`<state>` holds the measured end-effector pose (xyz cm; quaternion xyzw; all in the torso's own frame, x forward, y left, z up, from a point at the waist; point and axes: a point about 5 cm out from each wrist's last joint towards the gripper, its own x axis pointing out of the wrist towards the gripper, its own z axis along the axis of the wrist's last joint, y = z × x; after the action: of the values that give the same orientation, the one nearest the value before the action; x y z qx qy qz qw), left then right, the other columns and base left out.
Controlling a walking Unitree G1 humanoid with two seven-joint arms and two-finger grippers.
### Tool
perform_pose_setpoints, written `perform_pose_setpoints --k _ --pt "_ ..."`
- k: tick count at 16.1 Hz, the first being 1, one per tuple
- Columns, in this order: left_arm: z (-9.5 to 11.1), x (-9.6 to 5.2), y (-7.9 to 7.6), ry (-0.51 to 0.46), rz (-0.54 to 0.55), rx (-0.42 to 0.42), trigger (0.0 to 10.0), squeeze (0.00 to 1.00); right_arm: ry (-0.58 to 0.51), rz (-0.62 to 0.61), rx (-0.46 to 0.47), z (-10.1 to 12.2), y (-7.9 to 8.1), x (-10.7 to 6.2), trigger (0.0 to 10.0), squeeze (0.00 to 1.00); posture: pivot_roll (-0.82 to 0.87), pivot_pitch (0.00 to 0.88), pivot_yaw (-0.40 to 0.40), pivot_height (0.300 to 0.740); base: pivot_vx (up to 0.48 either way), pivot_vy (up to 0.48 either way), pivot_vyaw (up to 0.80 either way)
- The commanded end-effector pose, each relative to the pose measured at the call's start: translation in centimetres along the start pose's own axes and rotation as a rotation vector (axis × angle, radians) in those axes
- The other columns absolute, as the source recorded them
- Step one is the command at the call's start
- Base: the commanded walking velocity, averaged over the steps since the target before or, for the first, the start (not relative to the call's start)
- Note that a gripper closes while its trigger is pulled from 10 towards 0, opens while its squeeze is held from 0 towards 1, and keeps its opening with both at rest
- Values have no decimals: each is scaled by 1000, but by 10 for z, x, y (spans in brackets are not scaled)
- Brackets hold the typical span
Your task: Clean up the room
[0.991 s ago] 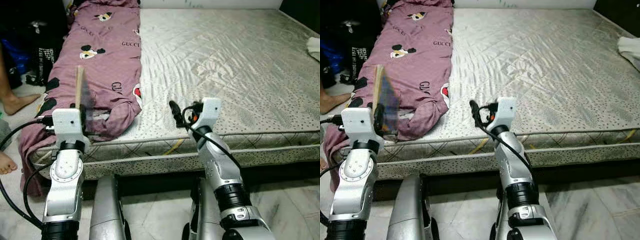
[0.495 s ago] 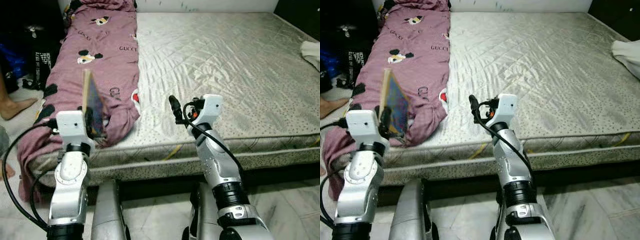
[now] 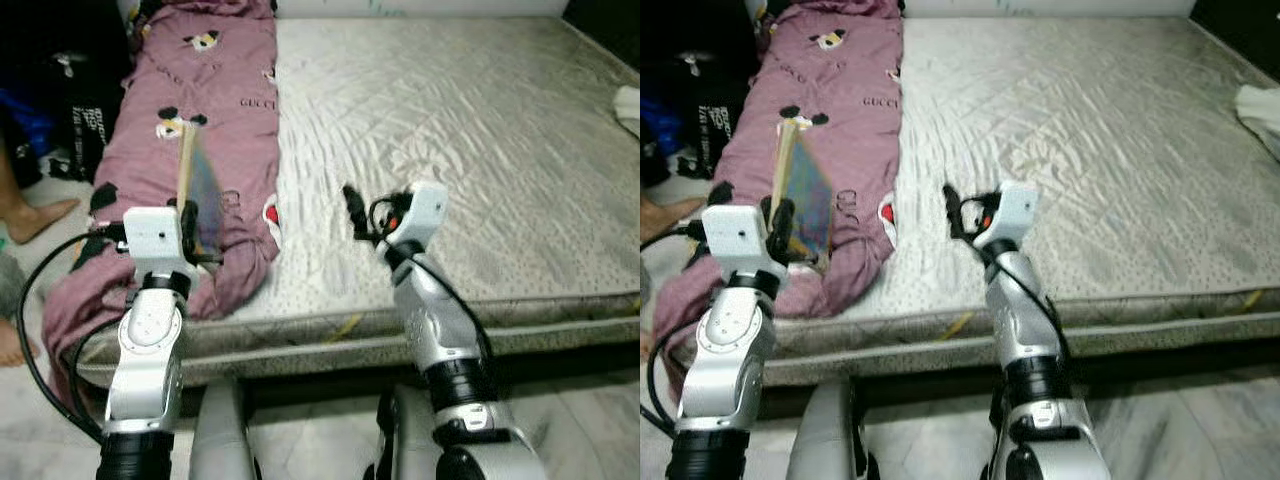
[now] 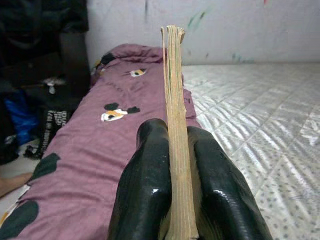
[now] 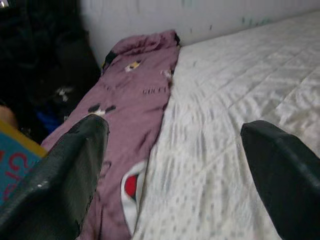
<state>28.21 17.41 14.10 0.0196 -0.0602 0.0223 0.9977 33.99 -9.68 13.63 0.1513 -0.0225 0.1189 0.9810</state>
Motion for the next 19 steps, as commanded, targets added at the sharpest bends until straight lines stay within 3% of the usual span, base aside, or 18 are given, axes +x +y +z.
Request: perform_pose_setpoints --k 1,10,19 --pt "9 4 1 -48 -3 -2 10000 0 -9 -9 -2 3 0 3 10000 0 -17 0 -7 661 0 0 0" --pt "9 8 -12 -47 -75 9 10000 0 -41 -72 -26 10 -8 6 10000 0 -24 0 -3 740 0 0 0" --pt "2 4 -11 -42 -58 -29 10000 0 -17 -105 -71 4 -20 -3 10000 0 -29 0 -5 740 0 0 0"
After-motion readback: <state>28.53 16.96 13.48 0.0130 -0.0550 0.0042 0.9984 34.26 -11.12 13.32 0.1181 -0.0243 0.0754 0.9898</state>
